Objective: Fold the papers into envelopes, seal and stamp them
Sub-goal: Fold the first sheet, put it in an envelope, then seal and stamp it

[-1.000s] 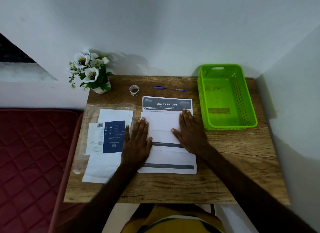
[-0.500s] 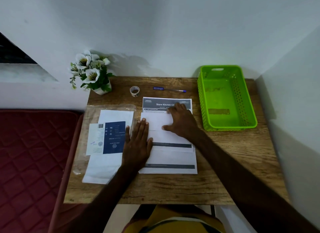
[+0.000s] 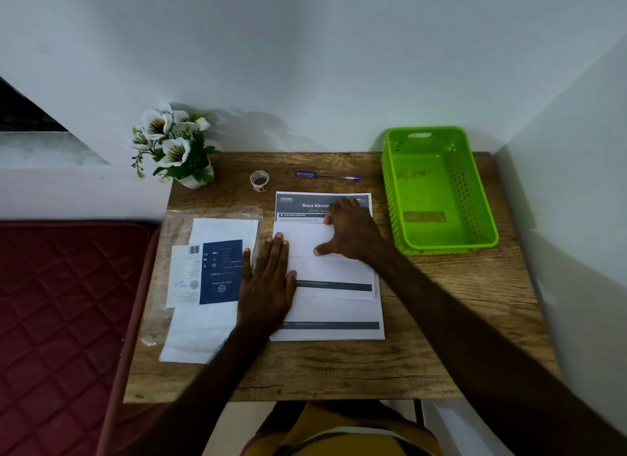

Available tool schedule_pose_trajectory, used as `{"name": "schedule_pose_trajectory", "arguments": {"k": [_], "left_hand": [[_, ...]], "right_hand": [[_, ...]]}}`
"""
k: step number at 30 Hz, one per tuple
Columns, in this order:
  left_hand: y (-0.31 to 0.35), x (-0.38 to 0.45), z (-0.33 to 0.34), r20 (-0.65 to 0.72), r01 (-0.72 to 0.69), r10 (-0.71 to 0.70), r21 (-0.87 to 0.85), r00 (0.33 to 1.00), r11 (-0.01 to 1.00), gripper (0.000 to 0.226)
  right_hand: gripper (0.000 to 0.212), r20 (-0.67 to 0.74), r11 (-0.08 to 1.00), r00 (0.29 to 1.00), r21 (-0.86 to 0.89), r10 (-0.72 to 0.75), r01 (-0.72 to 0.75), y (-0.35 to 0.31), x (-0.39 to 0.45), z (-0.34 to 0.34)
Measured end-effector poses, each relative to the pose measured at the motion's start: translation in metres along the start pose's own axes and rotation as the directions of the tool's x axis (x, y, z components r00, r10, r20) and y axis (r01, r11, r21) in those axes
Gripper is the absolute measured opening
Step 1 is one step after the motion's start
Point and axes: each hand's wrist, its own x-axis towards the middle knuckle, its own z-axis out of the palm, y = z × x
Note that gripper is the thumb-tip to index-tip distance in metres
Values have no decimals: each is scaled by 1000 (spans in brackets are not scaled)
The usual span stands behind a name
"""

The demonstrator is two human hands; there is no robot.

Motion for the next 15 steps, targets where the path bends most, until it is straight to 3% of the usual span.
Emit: {"name": "schedule_pose_trajectory", "arguments": {"k": [6, 10, 15], "left_hand": [[2, 0, -1, -3, 1, -1, 23, 1000, 1000, 65], [2, -1, -2, -21, -10, 11, 44, 1000, 999, 65], [7, -3, -7, -108, -9, 17, 73, 994, 997, 67]], "right_hand": [[70, -26, 997, 999, 72, -33, 34, 1, 1, -1], [52, 19, 997, 997, 12, -80, 80, 1, 4, -6], [37, 3, 988, 997, 133, -83, 82, 1, -3, -6]]}}
